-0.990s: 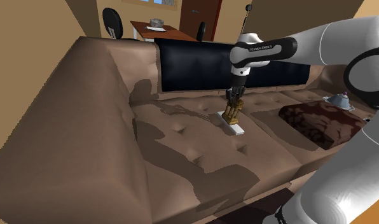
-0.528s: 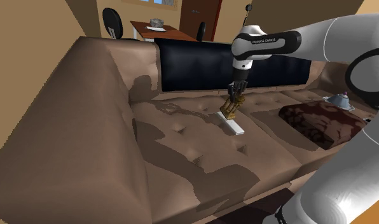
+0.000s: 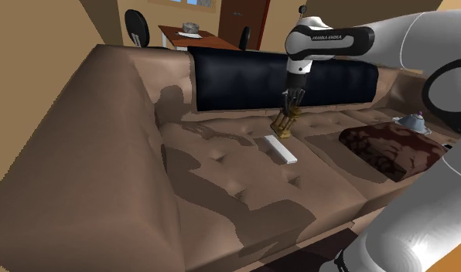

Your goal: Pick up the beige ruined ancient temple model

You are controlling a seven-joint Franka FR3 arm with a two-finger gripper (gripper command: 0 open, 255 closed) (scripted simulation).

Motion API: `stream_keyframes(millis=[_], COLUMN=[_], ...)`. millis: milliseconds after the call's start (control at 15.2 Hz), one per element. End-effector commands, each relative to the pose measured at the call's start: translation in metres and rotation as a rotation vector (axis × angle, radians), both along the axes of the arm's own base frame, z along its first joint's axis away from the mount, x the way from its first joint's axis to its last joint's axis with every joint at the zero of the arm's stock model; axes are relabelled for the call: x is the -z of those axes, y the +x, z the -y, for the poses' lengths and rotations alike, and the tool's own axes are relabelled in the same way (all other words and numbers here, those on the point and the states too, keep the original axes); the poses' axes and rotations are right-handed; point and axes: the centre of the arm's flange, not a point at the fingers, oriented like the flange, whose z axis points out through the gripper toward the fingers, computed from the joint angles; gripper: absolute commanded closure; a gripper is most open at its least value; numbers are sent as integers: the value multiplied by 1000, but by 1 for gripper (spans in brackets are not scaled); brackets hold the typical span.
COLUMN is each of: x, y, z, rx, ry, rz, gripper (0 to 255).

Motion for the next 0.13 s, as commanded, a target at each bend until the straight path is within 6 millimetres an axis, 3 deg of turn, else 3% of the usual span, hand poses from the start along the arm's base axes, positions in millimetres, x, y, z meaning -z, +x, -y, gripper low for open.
stream_keyframes(millis=[0,66], x=[-7,-7], y=[0,0], z=[-1,-1], rx=[0,0], ry=[0,0], rz=[0,0], gripper=[255,255])
